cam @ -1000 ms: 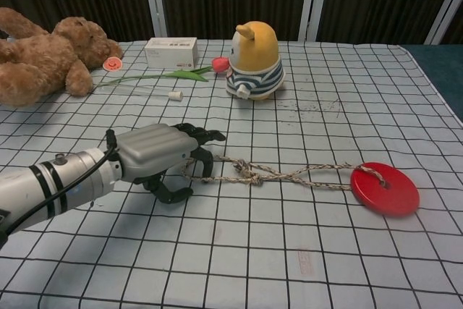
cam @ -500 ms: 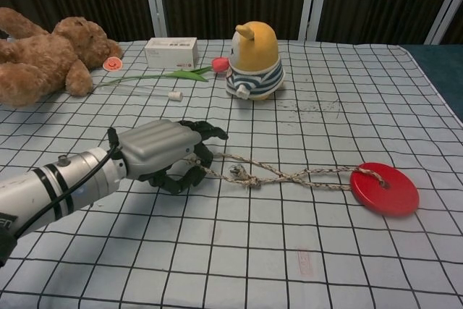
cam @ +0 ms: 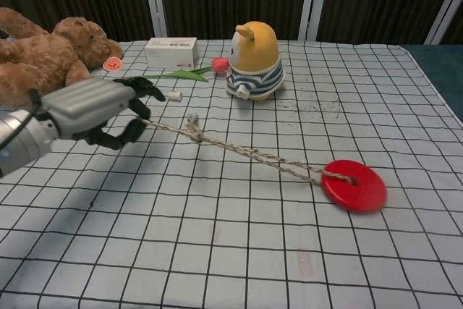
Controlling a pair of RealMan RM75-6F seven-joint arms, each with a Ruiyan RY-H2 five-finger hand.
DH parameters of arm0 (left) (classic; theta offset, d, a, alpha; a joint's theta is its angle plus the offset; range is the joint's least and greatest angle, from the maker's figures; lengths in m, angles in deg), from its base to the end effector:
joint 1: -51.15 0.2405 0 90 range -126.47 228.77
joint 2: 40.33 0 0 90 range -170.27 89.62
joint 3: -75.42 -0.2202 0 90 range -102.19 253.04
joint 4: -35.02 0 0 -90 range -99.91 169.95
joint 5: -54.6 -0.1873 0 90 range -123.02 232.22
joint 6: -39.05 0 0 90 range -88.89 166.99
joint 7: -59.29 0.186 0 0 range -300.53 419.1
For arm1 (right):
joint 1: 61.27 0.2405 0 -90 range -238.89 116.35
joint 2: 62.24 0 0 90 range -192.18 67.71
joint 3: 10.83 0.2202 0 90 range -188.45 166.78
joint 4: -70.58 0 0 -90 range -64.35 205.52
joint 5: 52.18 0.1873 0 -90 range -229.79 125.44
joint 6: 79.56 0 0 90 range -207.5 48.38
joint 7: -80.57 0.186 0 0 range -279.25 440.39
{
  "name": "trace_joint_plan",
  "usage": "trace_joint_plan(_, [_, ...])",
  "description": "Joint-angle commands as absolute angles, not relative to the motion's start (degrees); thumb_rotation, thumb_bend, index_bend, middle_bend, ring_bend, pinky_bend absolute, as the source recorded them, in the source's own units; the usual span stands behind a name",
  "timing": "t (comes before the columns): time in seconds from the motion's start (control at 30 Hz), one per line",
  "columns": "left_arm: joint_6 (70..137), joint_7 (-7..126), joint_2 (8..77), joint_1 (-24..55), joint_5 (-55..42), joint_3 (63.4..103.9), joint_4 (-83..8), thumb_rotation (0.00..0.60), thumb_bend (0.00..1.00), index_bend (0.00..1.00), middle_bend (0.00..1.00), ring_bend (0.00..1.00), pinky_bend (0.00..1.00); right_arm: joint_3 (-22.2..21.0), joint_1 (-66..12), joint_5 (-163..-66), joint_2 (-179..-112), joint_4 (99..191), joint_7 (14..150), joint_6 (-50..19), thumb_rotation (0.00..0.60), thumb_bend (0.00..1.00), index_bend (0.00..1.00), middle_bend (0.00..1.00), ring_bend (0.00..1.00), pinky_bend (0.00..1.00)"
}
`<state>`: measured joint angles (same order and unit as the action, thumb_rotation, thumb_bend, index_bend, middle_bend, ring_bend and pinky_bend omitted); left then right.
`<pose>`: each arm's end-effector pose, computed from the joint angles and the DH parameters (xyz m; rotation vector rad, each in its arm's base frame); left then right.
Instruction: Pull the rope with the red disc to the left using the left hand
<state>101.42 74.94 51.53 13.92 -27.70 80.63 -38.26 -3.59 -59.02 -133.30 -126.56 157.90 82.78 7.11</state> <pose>-0.1361 0.3368 -0.0095 -1.9316 -0.6433 -0.9434 -0.2987 -0.2187 0.1975 1.2309 -0.8488 0.8692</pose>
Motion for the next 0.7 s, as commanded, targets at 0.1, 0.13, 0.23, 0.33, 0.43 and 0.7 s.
trace_joint_plan(0.1, [110.53,74.52,35.1,24.33,-22.39,80.06,-44.1,0.6,0.76,0.87,0.15,0.0,0.17,-3.51,-58.8,-133.16,-126.59,158.14,82.36,6.79,0.6,0.03,0.0,0.0,0.0,0.0])
trace_joint_plan(0.13, [111.05,74.1,33.31,25.31,-21.83,79.94,-44.54,0.6,0.76,0.87,0.15,0.0,0.17,-3.53,-58.69,-133.13,-126.69,158.11,82.24,6.6,0.6,0.03,0.0,0.0,0.0,0.0])
trace_joint_plan(0.23, [112.92,73.74,27.98,28.87,-18.45,80.13,-44.47,0.6,0.77,0.87,0.16,0.0,0.18,-3.78,-58.36,-133.5,-127.01,157.97,82.12,6.1,0.6,0.03,0.0,0.0,0.0,0.0])
trace_joint_plan(0.33, [114.55,73.62,24.36,31.7,-14.47,81.26,-44.56,0.6,0.81,0.88,0.19,0.0,0.18,-3.97,-58.18,-134.04,-127.44,157.94,81.9,6.15,0.6,0.03,0.0,0.0,0.0,0.0])
trace_joint_plan(0.43, [116.1,73.89,21.91,33.37,-12.53,82.27,-44.3,0.6,0.84,0.9,0.21,0.0,0.18,-4.11,-58.09,-134.62,-127.56,158.0,81.67,6.4,0.6,0.03,0.0,0.0,0.0,0.0])
trace_joint_plan(0.7, [118.98,76.39,19.46,34.25,-12.52,84.15,-46.75,0.6,0.86,0.91,0.22,0.0,0.19,-4.28,-58.36,-134.95,-127.51,157.76,82.54,6.95,0.6,0.03,0.0,0.0,0.0,0.0])
